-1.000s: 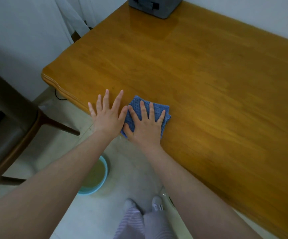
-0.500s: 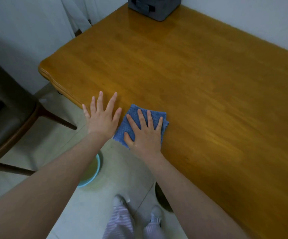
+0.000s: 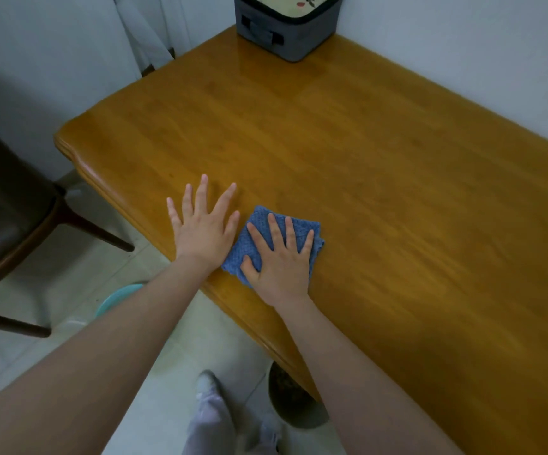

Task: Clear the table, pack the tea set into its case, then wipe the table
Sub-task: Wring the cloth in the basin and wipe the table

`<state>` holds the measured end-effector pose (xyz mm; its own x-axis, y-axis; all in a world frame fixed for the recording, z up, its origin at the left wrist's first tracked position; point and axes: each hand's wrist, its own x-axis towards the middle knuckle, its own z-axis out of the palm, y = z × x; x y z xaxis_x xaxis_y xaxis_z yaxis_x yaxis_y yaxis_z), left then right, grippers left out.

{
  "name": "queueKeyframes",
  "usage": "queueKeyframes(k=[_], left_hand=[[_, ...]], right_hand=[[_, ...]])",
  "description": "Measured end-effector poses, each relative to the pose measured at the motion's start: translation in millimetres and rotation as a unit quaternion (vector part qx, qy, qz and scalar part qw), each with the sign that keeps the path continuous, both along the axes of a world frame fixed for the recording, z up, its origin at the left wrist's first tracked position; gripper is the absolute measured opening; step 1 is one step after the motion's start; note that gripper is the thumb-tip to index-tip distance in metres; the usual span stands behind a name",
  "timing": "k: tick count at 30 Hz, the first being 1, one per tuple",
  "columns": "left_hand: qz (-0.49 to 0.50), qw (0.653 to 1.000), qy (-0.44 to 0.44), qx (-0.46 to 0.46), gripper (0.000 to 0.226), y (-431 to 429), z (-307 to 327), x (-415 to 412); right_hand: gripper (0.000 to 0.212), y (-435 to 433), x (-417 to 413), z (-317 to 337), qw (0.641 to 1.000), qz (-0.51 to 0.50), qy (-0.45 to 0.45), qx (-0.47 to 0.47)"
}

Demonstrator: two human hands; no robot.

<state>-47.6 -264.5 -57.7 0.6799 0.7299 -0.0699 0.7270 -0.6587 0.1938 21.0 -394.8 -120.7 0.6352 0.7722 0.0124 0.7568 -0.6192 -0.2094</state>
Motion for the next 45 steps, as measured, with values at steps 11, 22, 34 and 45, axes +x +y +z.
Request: queueKeyframes(k=[11, 22, 34, 45], left_hand=[[-0.022, 0.999, 0.026, -0.024, 0.054, 25.1, -18.2, 58.6], [-0.108, 0.994, 0.022, -0.005, 0.052, 53.1, -13.6, 173.7], [-0.195, 0.981, -0.002, 0.006, 0.052, 93.5, -15.8, 284.3], [-0.215, 0.976, -0.035, -0.015, 0.051, 114.5, -27.7, 382.4]], right_hand=[[0.064, 12.4, 114.3, 4.5, 0.997, -0.063, 0.007, -0.053], [0.067, 38.3, 216.1, 4.0, 0.991, -0.116, -0.011, -0.066], [0.062, 67.1, 341.8, 5.3, 0.984, -0.161, -0.014, -0.079], [0.061, 78.7, 444.7, 4.0, 0.977, -0.201, -0.030, -0.068]])
